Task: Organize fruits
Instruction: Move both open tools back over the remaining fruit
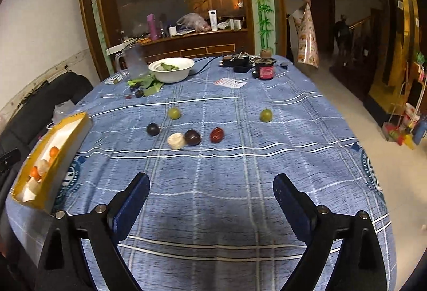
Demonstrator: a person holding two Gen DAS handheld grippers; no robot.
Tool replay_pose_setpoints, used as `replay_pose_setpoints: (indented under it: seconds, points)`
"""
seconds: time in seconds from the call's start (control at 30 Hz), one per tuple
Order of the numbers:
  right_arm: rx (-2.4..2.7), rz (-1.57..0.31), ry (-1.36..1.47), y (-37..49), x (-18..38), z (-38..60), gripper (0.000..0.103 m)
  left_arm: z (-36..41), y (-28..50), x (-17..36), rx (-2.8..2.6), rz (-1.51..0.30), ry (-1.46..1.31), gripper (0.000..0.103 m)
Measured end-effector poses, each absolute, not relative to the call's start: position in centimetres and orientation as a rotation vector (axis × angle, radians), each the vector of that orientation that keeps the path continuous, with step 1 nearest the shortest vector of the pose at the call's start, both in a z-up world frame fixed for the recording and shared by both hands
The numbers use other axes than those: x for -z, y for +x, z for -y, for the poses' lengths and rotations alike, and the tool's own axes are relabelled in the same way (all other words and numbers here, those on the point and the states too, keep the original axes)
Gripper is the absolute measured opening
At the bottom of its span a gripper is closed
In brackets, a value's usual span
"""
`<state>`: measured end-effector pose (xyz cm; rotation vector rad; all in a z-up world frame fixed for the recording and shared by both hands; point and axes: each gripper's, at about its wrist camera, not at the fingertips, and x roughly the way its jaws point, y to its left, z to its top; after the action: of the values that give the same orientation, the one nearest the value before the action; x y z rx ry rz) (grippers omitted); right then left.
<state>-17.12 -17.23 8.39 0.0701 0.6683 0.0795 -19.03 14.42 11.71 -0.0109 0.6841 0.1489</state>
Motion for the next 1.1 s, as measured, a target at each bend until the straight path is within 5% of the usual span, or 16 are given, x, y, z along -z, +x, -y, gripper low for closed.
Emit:
replay_pose_setpoints:
  seconds: [1.1]
  points:
    - [-0.13,-0.851,0.101,-7.9,-6.4,20.5,0.096,-6.6,-8.5,-5.9,0.092,-0.881,0.009,0.087]
